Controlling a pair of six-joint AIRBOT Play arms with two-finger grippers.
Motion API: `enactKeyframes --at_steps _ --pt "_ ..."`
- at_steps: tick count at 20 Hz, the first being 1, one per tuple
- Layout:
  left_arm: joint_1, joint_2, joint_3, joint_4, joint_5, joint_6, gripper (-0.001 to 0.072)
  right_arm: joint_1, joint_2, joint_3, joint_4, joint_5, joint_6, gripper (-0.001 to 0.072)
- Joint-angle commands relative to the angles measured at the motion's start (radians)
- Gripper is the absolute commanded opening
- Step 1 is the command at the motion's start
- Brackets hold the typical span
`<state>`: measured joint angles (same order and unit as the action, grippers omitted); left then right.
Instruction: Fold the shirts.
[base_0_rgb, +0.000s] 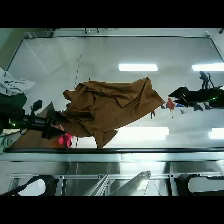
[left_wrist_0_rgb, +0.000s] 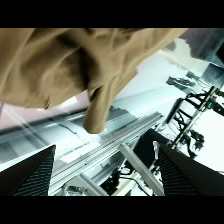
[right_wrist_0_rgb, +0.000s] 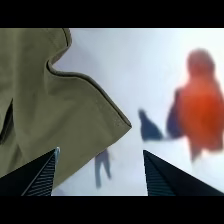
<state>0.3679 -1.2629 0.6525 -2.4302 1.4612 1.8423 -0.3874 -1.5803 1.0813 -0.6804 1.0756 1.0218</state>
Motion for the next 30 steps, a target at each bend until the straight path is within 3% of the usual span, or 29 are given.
enactKeyframes --at_steps 1,10,15,16,17,18,22,26,27,28,30 --pt "-0.078 0.061 -0.143 0.029 -0.117 -0.053 0.0713 -0.002 -0.017 0.028 0.003 -0.002 0.0 0.0604" --pt "-0.216 0.053 -0.223 -0.035 -0.486 -0.066 0.0711 -0.002 -0.017 0.042 0.003 -0.001 -0.004 0.0603" --pt "-0.289 -0.092 -0.086 -0.034 -0.528 -0.064 0.069 -0.003 -0.017 0.042 0.002 -0.002 -0.02 0.0604" --pt "-0.309 -0.113 -0.053 -0.032 -0.524 -0.064 0.0521 -0.004 -0.017 0.042 0.002 -0.007 -0.02 0.0603" --pt "-0.326 -0.127 -0.024 -0.03 -0.518 -0.063 0.0183 -0.004 -0.017 0.042 0.002 -0.026 -0.02 0.0603" --pt "-0.338 -0.135 -0.003 -0.03 -0.512 -0.061 0.0019 -0.004 -0.017 0.042 0.002 -0.048 -0.019 0.0602" --pt "-0.326 -0.14 0.021 -0.022 -0.483 -0.051 0.0022 -0.003 -0.086 0.126 0.002 -0.057 0.004 0.0572" --pt "-0.274 -0.14 0.02 -0.023 -0.417 -0.043 0.0022 0.006 -0.262 0.296 0.003 0.136 0.066 0.0568" --pt "-0.264 -0.14 0.02 -0.023 -0.406 -0.042 0.0022 0.013 -0.293 0.314 0.002 0.164 0.066 0.0554" --pt "-0.255 -0.14 0.02 -0.023 -0.399 -0.04 0.0022 0.02 -0.314 0.318 0.002 0.17 0.063 0.0494" --pt "-0.25 -0.14 0.02 -0.023 -0.393 -0.04 0.0022 0.042 -0.344 0.318 0.001 0.192 0.063 0.0488"
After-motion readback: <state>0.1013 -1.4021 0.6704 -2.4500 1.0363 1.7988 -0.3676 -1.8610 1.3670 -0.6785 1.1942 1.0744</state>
